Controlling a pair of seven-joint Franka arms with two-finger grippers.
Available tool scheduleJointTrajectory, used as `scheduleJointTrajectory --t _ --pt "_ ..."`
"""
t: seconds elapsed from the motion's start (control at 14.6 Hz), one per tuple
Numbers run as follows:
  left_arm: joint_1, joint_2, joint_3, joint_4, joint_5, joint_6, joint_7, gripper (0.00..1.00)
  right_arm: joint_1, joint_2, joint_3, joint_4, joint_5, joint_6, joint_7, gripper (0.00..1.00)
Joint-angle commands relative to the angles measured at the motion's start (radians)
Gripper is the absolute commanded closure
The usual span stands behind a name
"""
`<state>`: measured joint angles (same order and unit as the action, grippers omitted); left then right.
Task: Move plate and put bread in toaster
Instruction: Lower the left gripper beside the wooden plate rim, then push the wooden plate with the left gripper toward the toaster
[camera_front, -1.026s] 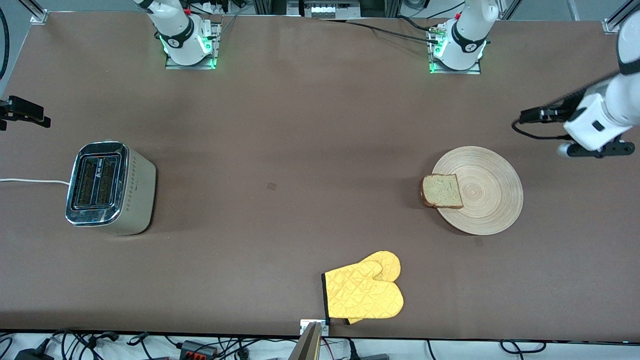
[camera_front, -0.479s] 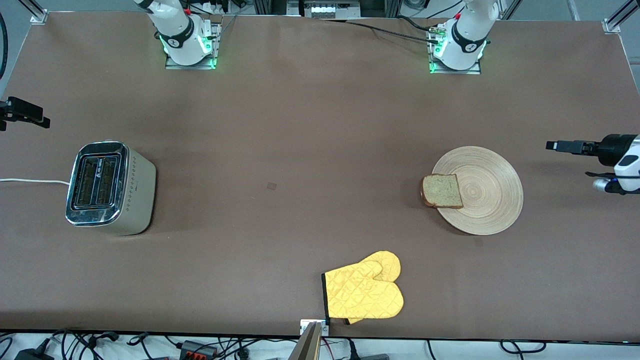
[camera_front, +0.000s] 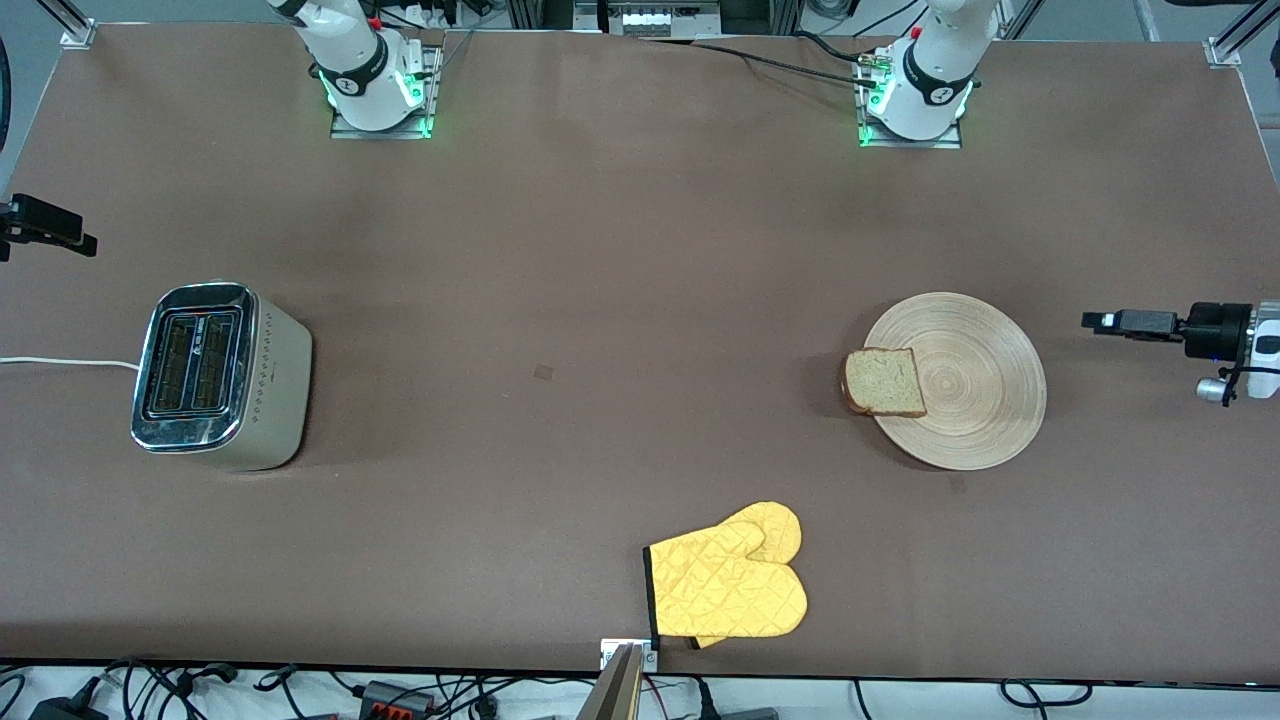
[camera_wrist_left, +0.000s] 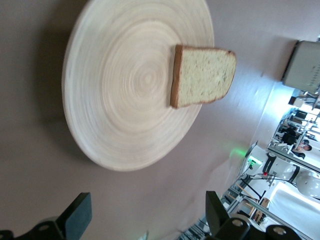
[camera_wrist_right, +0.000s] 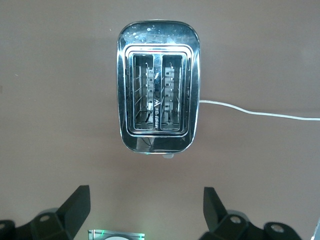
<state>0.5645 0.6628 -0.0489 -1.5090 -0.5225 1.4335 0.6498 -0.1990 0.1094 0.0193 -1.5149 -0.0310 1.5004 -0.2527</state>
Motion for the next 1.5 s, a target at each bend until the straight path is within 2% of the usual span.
scheduleJointTrajectory --t 0.0,0.27,0.48,0.55,0.62,0.68,0.82,1.3,1.44 --pt "0.014 0.049 -0.008 0.035 -0.071 0.085 0.176 0.0 -0.011 0.004 0.004 0.016 0.019 -0.014 0.001 0.0" --pt "0.038 0.144 -0.008 0.033 -0.166 0.139 0.324 0.0 -0.011 0.004 0.005 0.016 0.019 -0.014 0.001 0.0" --pt "0.025 0.176 -0.02 -0.019 -0.172 0.258 0.369 0.0 -0.011 0.004 0.005 0.016 0.02 -0.014 0.001 0.0" --pt "0.023 0.185 -0.022 -0.02 -0.174 0.272 0.369 0.09 -0.011 0.004 0.005 0.016 0.02 -0.014 0.001 0.0" --pt "0.02 0.198 -0.023 -0.02 -0.189 0.275 0.369 0.35 -0.013 0.004 0.004 0.016 0.02 -0.014 0.001 0.0" --pt "0.015 0.201 -0.023 -0.025 -0.201 0.275 0.369 0.55 -0.011 0.004 0.004 0.016 0.02 -0.014 0.001 0.0" --pt "0.012 0.208 -0.023 -0.025 -0.22 0.275 0.358 0.8 -0.013 0.004 0.004 0.016 0.025 -0.014 0.001 0.0" --pt "-0.005 0.199 -0.023 -0.02 -0.217 0.249 0.301 0.93 -0.014 0.004 0.004 0.016 0.043 -0.016 0.0 0.0" --pt "-0.047 0.19 -0.037 -0.01 -0.221 0.229 0.236 0.95 -0.014 0.006 0.002 0.016 0.045 -0.016 0.001 0.0"
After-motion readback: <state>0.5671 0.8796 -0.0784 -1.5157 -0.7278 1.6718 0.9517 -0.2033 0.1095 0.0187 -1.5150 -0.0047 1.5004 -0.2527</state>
